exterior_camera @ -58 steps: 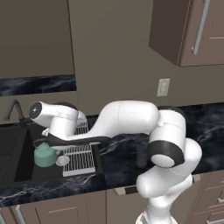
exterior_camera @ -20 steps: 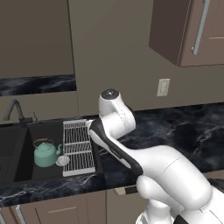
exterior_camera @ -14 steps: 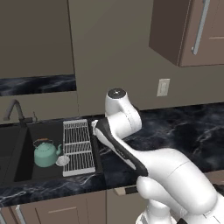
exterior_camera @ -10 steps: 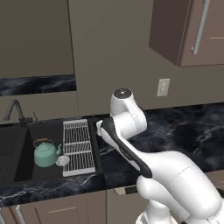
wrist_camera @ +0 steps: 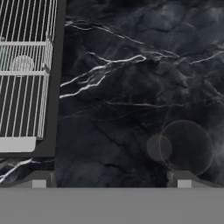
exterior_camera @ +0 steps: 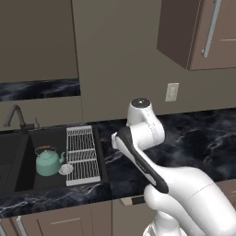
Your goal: Place the glass cup in the left basin and the kettle in the right basin of the sink.
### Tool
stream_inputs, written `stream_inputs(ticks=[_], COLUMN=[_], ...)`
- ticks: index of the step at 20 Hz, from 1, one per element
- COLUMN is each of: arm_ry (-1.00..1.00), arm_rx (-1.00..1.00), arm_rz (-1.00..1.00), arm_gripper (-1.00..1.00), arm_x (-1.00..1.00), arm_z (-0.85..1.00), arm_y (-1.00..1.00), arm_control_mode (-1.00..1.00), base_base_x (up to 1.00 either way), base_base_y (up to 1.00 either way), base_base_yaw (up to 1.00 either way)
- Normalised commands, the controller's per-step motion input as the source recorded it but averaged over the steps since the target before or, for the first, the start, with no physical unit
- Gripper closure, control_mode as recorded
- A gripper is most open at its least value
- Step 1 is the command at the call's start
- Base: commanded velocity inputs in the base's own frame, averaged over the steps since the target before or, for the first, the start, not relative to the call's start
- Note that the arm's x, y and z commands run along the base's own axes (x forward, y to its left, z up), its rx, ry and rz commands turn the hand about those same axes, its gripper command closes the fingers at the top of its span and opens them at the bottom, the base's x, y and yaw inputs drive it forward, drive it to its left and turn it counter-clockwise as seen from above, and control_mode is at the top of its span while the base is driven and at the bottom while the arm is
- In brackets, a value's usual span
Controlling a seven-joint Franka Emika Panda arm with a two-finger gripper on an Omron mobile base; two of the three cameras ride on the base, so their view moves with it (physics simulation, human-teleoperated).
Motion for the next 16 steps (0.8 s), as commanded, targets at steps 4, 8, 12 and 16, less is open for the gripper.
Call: stream_inputs(ticks=[4, 8, 12, 16], arm_ry=[0.06, 0.06, 0.05, 0.03], arm_rx=[0.00, 0.00, 0.00, 0.00], arm_rz=[0.03, 0.04, 0.05, 0.03], arm_gripper=[-1.00, -1.00, -1.00, -1.00], arm_x=[-0.08, -0.08, -0.03, 0.00], arm_z=[-0.25, -0.23, -0.22, -0.16], arm_y=[-0.16, -0.19, -0.20, -0.15], arm_control_mode=[-1.00, -1.00, -1.00, -1.00], base_base_x=[0.00, 0.00, 0.00, 0.00], base_base_y=[0.00, 0.00, 0.00, 0.00], base_base_yaw=[0.00, 0.00, 0.00, 0.00])
